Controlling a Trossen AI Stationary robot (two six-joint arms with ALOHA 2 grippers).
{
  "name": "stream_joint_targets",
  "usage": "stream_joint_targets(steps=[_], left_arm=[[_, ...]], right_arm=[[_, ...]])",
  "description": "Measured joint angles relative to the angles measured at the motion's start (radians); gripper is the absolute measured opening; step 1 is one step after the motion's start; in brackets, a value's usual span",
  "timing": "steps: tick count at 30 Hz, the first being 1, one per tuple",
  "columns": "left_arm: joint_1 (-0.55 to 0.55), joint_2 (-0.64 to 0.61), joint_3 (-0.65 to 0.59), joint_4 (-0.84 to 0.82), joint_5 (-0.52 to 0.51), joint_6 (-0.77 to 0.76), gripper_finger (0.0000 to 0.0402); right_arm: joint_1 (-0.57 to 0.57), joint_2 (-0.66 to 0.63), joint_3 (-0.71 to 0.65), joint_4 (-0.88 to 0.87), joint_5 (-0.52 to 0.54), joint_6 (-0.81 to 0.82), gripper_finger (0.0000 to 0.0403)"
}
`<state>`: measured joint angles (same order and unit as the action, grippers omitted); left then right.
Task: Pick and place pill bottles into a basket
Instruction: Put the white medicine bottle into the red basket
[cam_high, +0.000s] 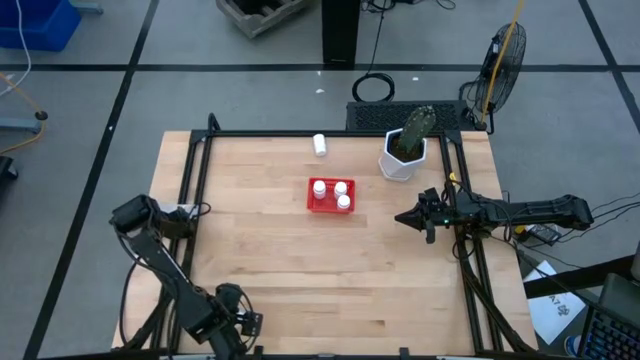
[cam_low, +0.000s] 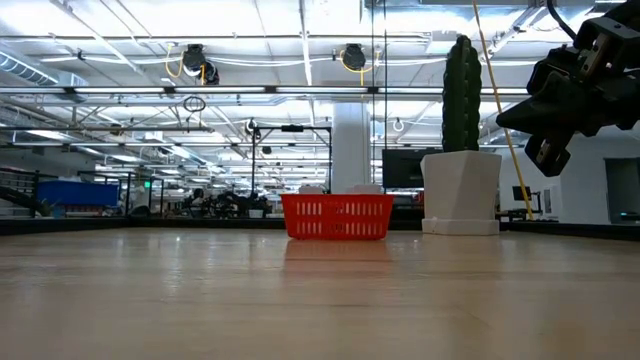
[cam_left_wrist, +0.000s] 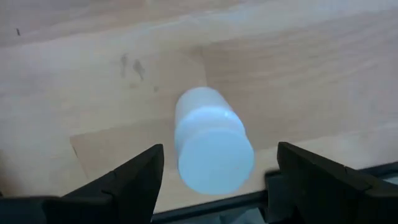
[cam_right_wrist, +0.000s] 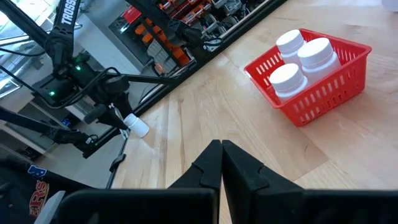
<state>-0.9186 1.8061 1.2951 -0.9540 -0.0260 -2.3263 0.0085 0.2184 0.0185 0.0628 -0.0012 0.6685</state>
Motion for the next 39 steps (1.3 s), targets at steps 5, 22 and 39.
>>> stream_joint_targets(steps=[5,22,39], left_arm=[[0.006,0.000,-0.016,0.020,0.022,0.011,0.0292],[0.014,0.000,-0.026,0.032,0.055,0.023,0.0183],[0.081,0.000,-0.025,0.023,0.022,0.144,0.0159]], right_arm=[[0.000,0.000,0.000,0.000,0.000,0.000,0.0004],[0.000,0.000,0.000,0.000,0.000,0.000,0.0004],[0.000,0.000,0.000,0.000,0.000,0.000,0.0004]])
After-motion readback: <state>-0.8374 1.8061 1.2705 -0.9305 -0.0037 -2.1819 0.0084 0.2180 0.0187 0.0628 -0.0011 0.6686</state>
